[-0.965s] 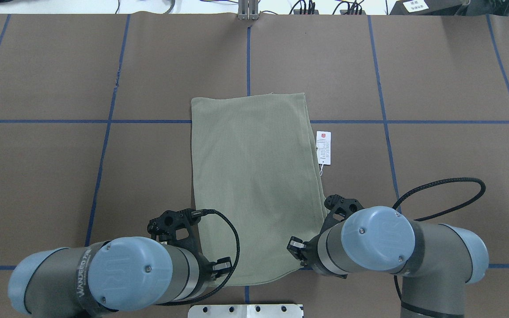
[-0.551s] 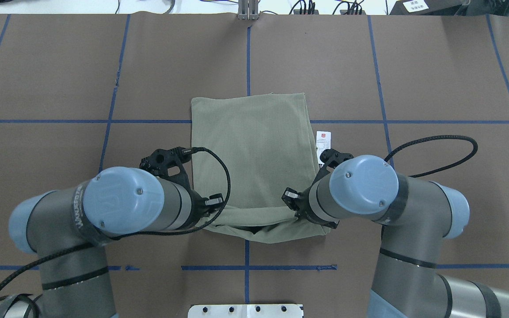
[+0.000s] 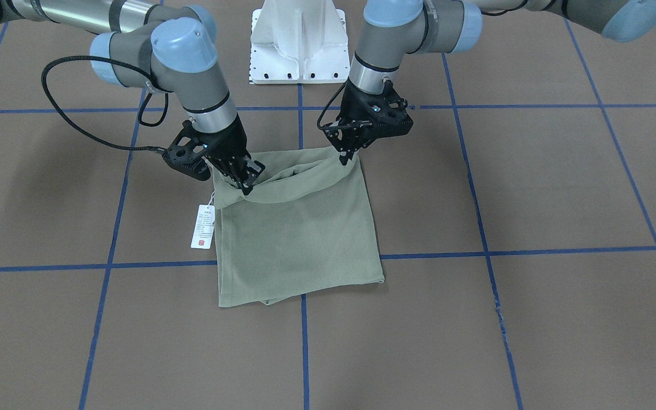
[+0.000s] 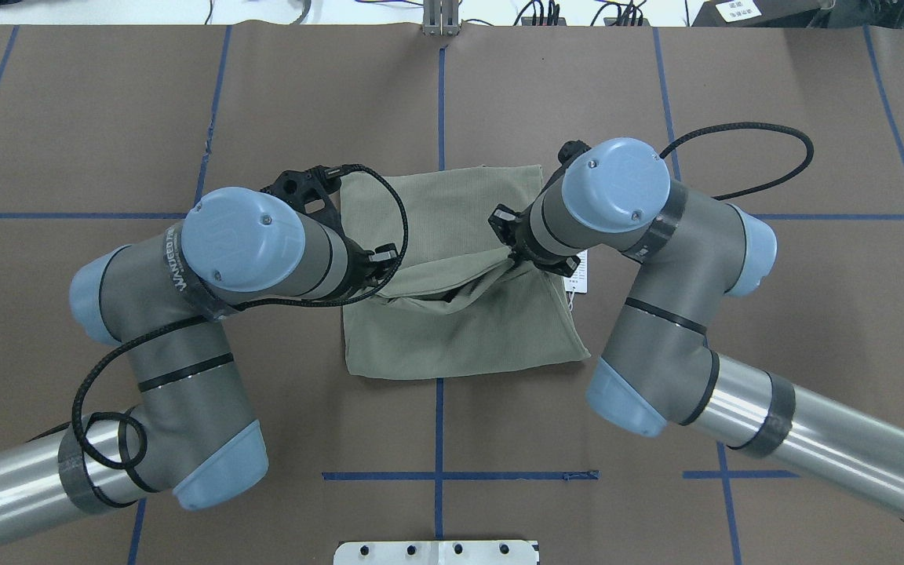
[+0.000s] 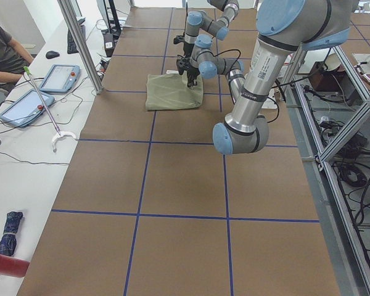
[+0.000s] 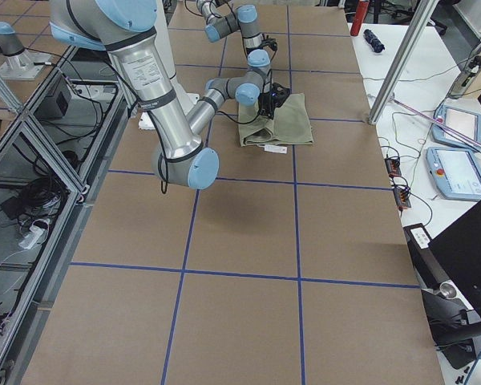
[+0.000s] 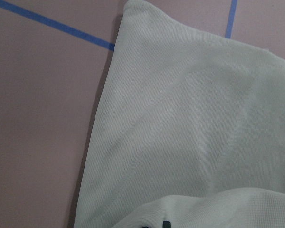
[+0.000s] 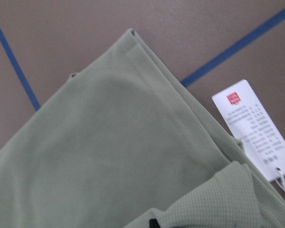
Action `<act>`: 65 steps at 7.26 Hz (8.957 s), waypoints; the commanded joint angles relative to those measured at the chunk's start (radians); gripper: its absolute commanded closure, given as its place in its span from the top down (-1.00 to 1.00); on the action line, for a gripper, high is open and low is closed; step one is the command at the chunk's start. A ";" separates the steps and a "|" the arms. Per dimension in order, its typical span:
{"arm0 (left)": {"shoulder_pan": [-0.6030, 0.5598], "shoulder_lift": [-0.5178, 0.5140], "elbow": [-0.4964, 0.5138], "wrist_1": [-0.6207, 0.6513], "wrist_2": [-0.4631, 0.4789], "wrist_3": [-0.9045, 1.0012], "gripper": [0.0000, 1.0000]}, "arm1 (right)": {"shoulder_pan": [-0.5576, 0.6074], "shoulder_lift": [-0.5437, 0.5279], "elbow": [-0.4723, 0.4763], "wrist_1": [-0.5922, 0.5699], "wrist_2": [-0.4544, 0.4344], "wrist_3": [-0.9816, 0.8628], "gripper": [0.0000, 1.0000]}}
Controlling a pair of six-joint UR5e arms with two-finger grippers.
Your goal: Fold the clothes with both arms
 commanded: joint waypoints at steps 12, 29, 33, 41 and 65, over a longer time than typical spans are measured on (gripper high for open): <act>-0.300 -0.184 0.550 -0.243 -0.036 0.312 1.00 | 0.192 0.228 -0.455 0.140 0.108 -0.068 1.00; -1.049 0.654 0.192 -0.007 -0.539 1.640 1.00 | 1.019 -0.640 -0.021 -0.407 0.500 -1.968 1.00; -1.049 0.652 0.109 0.089 -0.587 1.636 1.00 | 1.019 -0.725 -0.054 -0.034 0.522 -1.633 1.00; -1.051 0.666 0.109 0.086 -0.582 1.637 1.00 | 0.976 -0.705 0.066 -0.157 0.556 -1.595 1.00; -1.049 0.671 0.127 0.086 -0.591 1.614 1.00 | 0.952 -0.717 0.059 -0.162 0.530 -1.698 1.00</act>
